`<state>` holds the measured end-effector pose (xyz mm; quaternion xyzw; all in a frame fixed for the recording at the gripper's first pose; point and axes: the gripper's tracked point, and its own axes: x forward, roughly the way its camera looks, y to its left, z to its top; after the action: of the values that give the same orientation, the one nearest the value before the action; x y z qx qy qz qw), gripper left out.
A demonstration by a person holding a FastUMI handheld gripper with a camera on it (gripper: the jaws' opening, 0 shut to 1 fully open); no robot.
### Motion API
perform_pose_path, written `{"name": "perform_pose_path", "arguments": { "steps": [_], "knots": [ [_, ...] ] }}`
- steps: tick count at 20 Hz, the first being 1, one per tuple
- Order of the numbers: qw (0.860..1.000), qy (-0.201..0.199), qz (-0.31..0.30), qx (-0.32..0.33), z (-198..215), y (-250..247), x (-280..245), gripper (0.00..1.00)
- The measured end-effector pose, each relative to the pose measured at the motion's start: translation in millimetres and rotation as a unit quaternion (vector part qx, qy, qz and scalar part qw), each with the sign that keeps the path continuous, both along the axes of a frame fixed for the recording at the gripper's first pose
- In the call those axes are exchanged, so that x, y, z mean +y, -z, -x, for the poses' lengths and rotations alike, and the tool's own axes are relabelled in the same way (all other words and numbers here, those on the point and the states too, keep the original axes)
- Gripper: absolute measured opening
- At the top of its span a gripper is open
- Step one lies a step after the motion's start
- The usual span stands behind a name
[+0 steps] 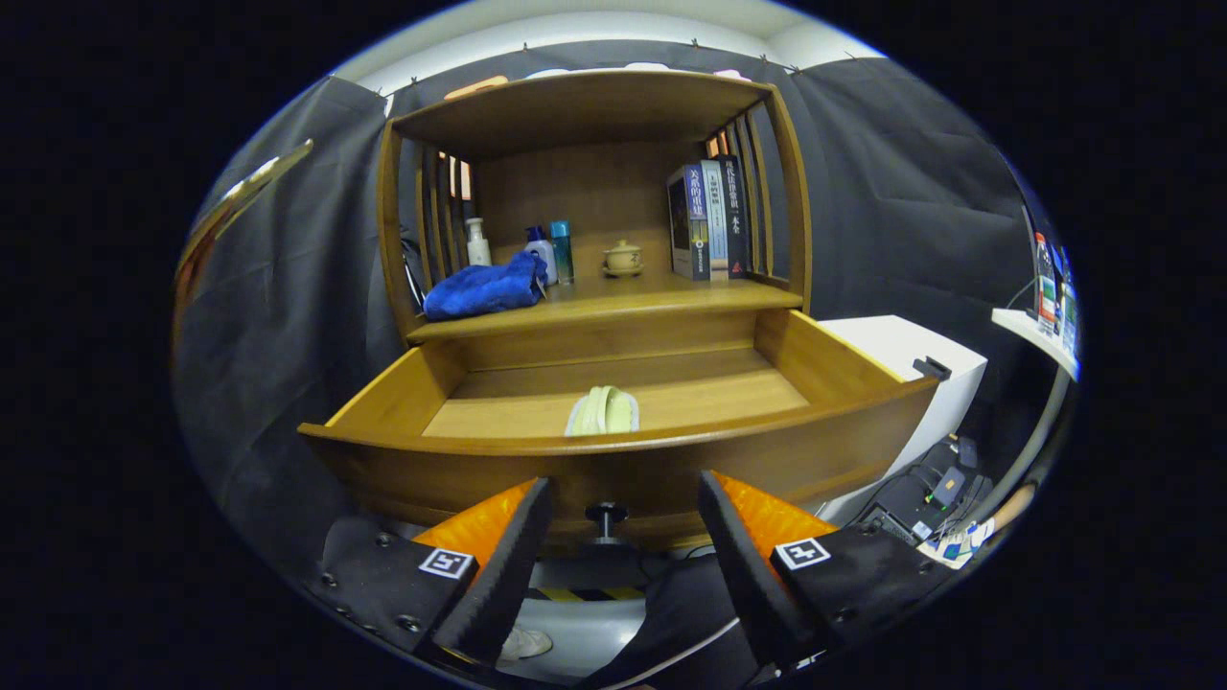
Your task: Pull open the drawer, take out the items inside it, and place them on the countertop above the cabinet.
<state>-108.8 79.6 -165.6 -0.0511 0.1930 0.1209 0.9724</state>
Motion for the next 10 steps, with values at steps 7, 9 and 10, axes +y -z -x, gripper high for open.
{"name": "perform_pose_path", "arguments": {
  "steps": [7, 9, 10],
  "knots": [
    [0.999, -0.008, -0.019, -0.029, -26.3, -57.3, 12.0, 0.98],
    [0.999, -0.014, -0.015, -0.04, -39.9, -71.0, 19.1, 0.98],
    [0.999, -0.017, -0.012, -0.042, -45.2, -75.6, 24.2, 0.98]
  ]
}}
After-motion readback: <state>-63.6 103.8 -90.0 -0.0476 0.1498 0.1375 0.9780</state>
